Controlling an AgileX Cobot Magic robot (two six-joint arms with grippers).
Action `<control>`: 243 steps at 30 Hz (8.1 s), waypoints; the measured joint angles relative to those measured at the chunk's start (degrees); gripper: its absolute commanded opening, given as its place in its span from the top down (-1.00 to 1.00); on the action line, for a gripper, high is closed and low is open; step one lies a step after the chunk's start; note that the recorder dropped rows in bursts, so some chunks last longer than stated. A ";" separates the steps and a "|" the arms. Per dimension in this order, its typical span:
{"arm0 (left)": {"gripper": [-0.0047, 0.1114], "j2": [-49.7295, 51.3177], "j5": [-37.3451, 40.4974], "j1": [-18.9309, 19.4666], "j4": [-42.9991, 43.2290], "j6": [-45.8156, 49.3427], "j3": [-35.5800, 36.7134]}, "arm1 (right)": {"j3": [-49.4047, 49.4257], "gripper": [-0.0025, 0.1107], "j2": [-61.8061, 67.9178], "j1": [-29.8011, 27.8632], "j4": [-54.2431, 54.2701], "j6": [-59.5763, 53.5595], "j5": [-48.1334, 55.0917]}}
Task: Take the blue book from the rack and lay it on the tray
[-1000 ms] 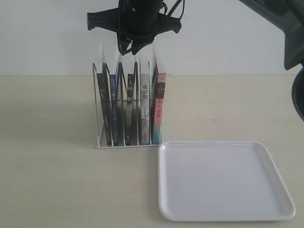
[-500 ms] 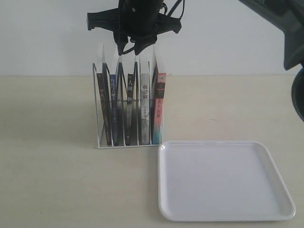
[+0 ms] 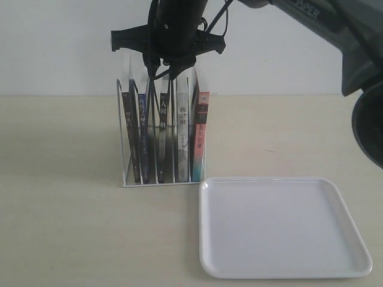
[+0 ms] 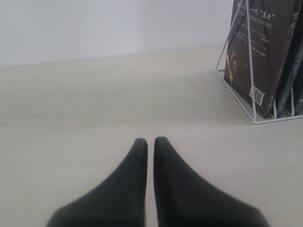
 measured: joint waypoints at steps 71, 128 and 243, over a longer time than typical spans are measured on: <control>0.84 0.00 0.00 0.00 0.00 0.00 0.00 | -0.01 0.96 -3.80 -0.10 -1.30 1.18 0.98; 0.84 0.00 0.00 0.00 0.00 0.00 0.00 | -0.12 0.32 0.21 -0.10 8.72 0.53 -1.20; 0.84 0.00 0.00 0.00 0.00 0.00 0.00 | 58.74 0.96 -52.28 -7.65 -23.31 1.04 1.52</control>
